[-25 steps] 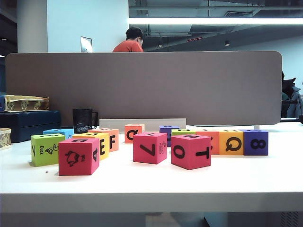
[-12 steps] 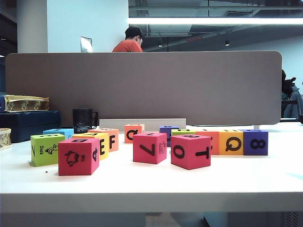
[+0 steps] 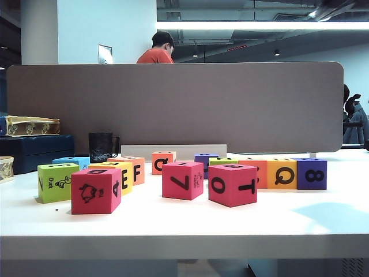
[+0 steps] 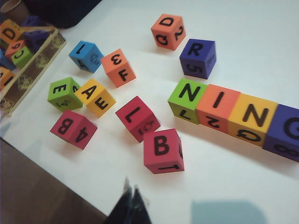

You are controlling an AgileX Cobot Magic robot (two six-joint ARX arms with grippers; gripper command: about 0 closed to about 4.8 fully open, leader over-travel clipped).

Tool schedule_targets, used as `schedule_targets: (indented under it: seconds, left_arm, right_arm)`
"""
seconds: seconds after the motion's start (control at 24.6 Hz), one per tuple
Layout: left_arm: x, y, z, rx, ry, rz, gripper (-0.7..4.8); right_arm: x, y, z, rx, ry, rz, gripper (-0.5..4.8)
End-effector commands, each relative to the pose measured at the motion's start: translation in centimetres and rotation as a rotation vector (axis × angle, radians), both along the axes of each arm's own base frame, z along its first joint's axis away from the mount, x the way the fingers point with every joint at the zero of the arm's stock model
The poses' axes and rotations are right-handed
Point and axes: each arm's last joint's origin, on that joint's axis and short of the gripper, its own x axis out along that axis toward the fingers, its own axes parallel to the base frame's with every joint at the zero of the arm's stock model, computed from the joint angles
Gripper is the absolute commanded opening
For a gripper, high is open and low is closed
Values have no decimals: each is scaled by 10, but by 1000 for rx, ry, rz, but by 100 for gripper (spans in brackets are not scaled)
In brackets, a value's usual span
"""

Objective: Select the appropriate blocks from the scattered letter blocks on the table and arrange them in a row to spell out "LEARNING".

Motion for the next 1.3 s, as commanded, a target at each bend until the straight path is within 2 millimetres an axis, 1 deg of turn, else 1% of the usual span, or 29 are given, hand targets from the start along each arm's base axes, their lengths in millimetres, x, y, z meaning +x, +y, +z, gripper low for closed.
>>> schedule_targets:
  seconds: [0.04,0.28,0.61,0.77,0.94,1.06,1.1,1.3]
  left_arm:
    - [0,-1,3,-14,-25,-22,-5]
    - [0,-2,3,-22,-25,-61,-5]
    - [0,-2,3,-23,-22,-65,-6]
    - [-1,-2,1,-27,7,-77,-5]
    - [-3,-3,9,-36,-6,-115,-5]
    - [-5,-4,19,-58,-29,-119,-6]
    - [-6,-4,29,-78,-66,-123,-5]
    - [-10,-4,49,-109,-146,-125,-5]
  right_arm:
    - [7,13,1,-14,10,46,-3]
    - [12,27,-3,-33,38,99,-3]
    - [11,31,-4,-46,38,103,-3]
    - [12,31,-5,-58,34,109,-3]
    - [14,32,-6,-63,40,110,-3]
    - [15,32,-7,-65,45,111,-3]
    - [15,32,-8,-67,49,111,-3]
    - [16,33,-9,-70,57,112,-3]
